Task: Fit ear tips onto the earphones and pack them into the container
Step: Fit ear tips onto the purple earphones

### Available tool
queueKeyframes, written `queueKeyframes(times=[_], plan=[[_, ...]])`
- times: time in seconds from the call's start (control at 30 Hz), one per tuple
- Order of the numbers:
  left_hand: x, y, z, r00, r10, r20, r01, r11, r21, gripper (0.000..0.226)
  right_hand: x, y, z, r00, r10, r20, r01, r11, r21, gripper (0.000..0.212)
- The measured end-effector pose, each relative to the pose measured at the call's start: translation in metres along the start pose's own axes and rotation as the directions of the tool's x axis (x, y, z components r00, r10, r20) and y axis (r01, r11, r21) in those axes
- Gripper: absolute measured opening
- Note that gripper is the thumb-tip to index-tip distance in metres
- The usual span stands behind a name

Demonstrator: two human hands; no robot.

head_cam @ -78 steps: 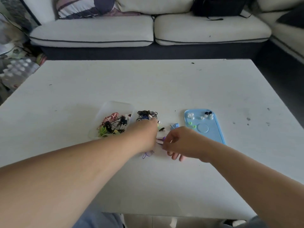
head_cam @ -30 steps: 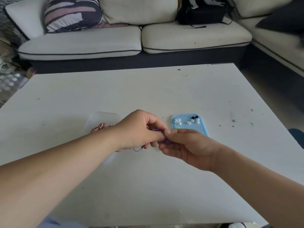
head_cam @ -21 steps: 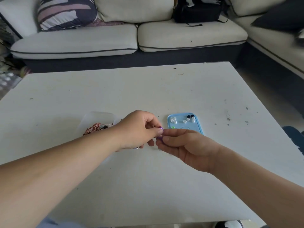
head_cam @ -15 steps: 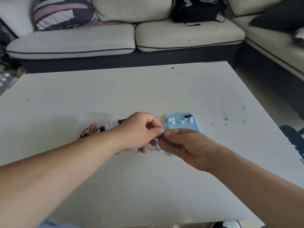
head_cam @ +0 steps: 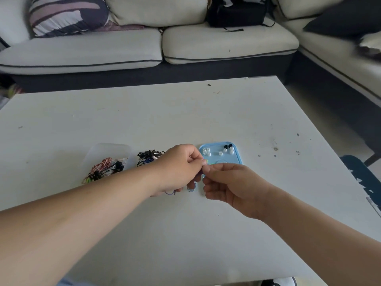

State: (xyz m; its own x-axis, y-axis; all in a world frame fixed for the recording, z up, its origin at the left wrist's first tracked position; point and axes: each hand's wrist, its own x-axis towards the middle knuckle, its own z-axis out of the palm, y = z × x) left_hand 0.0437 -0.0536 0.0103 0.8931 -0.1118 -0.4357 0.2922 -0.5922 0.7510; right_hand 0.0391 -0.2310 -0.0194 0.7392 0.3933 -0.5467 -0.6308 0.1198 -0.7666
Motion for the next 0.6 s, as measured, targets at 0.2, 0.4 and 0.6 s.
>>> queueKeyframes(times=[0.2,0.4,0.6], plan=[[0.008,0.009,0.011,0.999,-0.041,-0.027,0.041,0.999,-0.027,0.018,0.029,-0.014,-0.048,0.825,-0.295,-0.481,0.022,0.869,-0.494,0.012],[0.015,0.008,0.012,0.999,-0.006,-0.045,0.005,1.000,-0.029,0.016,0.062,-0.017,-0.068,0.723,-0.459,-0.516,-0.027,0.727,-0.686,0.010],[0.012,0.004,0.005,0.998,-0.017,-0.056,0.014,0.999,-0.052,0.015,0.080,-0.015,-0.063,0.734,-0.482,-0.479,-0.053,0.662,-0.748,0.011]])
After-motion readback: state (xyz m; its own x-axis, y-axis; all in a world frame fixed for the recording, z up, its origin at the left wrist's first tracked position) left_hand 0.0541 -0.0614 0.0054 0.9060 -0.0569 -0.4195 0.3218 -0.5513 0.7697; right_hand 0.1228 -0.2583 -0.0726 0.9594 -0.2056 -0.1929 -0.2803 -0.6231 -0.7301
